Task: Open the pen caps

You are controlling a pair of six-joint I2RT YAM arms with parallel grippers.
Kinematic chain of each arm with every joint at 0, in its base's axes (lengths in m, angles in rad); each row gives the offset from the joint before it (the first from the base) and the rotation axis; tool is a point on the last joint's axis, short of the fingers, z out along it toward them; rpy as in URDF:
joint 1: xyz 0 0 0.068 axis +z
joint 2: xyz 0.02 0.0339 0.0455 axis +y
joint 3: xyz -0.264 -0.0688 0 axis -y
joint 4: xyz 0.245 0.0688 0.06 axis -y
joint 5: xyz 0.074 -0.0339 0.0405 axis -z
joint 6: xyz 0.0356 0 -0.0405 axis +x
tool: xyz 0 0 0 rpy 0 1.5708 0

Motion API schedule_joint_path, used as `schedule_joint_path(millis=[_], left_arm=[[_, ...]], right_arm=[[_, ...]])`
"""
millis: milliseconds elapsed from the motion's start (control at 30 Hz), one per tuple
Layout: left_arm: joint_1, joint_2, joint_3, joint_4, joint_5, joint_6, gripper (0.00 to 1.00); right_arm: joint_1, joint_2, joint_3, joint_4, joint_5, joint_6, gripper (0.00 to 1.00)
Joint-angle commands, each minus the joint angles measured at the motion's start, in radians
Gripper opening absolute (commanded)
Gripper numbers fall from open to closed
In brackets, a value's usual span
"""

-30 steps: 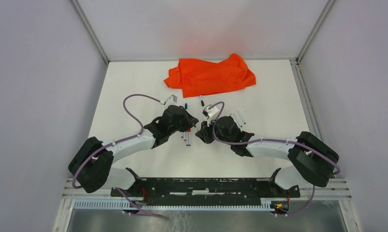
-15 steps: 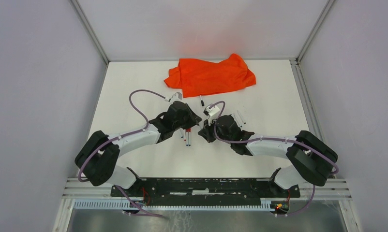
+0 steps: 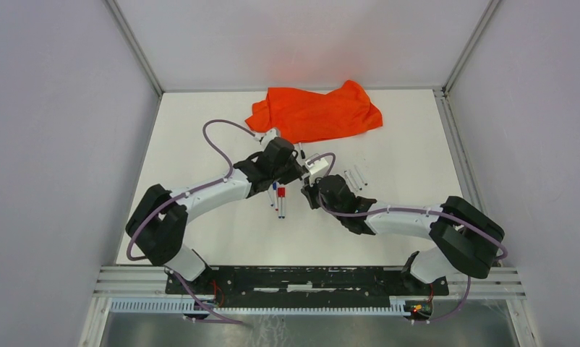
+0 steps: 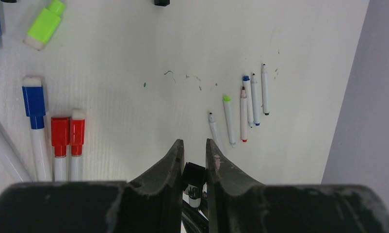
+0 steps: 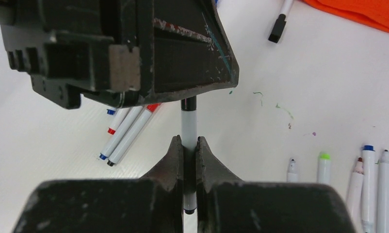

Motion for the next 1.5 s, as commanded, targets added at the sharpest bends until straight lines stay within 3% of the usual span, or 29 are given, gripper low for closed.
schedule_joint_path(millis=[0, 167, 500, 667, 767, 1067, 1467], left_arm=[[0.027, 0.003, 0.099, -0.062, -0.13, -0.001, 0.02], [0.047, -0.007, 0.095, -0.035, -0.129, 0.11, 0.02], [0.156, -0.1, -0.055, 0.195, 0.08, 0.334, 0.02], [0.203, -0.109, -0.046, 0.189, 0.15, 0.379, 0.02], [0.224, -0.113, -0.039, 0.164, 0.149, 0.379, 0.02], [0.226, -0.008, 0.11, -0.219, -0.18, 0.352, 0.04], [0.242, 0.054, 0.135, -0.335, -0.312, 0.3, 0.12]], right_arm=[[-0.007, 0.008, -0.035, -0.171, 0.143, -0.031, 0.0], [-0.016, -0.019, -0.074, -0.129, 0.066, -0.034, 0.0], [-0.103, -0.081, -0.181, 0.093, -0.374, 0.048, 0.0], [-0.148, -0.089, -0.212, 0.155, -0.49, 0.085, 0.0], [-0.152, -0.089, -0.212, 0.142, -0.468, 0.08, 0.0], [-0.152, -0.03, -0.069, -0.098, -0.233, 0.005, 0.0], [-0.156, 0.099, 0.003, -0.196, -0.008, -0.045, 0.0]])
